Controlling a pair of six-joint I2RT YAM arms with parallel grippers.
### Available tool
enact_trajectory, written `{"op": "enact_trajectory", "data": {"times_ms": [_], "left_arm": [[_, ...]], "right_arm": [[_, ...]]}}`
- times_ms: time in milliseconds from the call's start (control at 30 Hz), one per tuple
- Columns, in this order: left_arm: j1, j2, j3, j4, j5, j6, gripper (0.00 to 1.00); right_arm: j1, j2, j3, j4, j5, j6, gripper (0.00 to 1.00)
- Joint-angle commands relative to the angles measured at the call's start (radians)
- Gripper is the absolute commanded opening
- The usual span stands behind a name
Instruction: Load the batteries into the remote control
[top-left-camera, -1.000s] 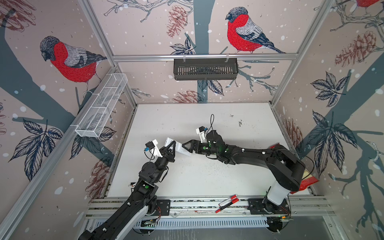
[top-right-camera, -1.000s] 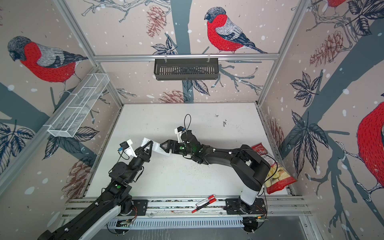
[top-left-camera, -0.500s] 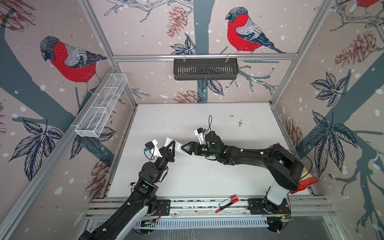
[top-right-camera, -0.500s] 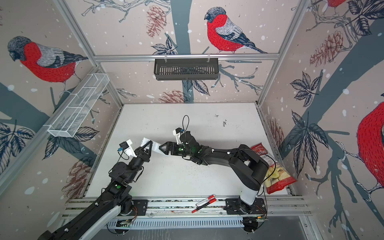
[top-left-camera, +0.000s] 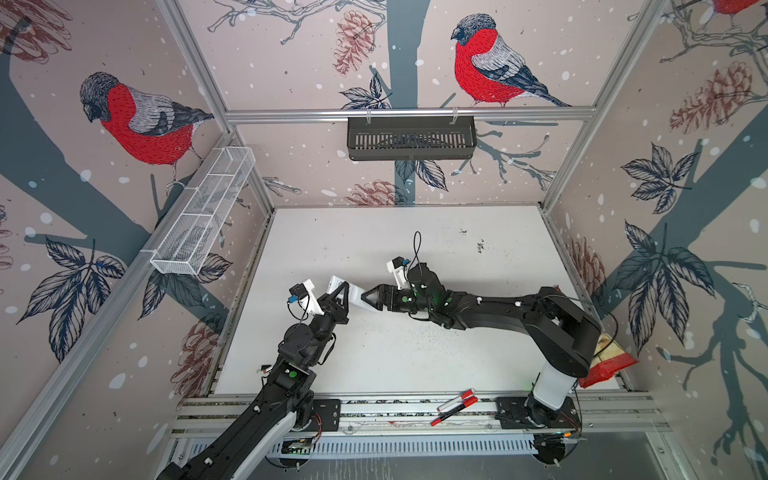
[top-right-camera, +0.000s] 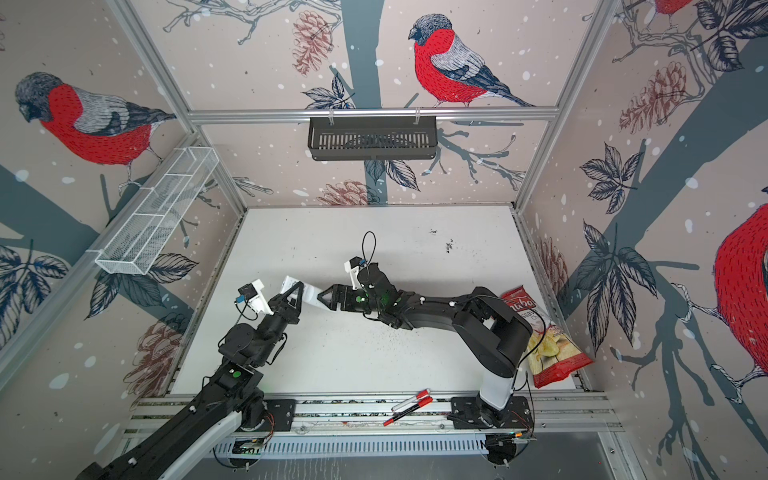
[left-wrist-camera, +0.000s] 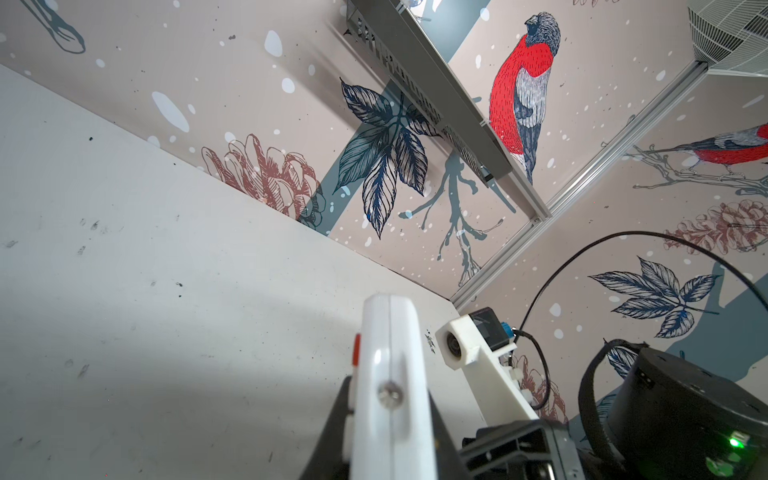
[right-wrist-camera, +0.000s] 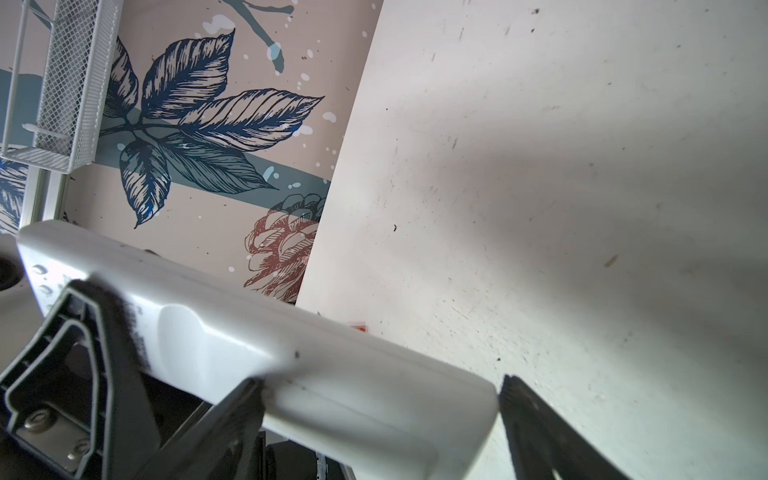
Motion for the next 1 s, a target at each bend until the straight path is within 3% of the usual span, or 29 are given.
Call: {"op": "enact_trajectory", "data": {"times_ms": [0, 967], "left_arm": [[0.000, -0.002, 0.016, 0.097, 0.055, -0.013, 0.00], [0.000, 0.032, 0.014, 0.096, 0.041, 0.031, 0.00]], "right_arm": [[0.001, 0.010, 0.008, -0.070, 0.053, -0.004, 0.90], [-0.015, -0.028, -0.029, -0.111, 0.069, -0.019, 0.89]]}}
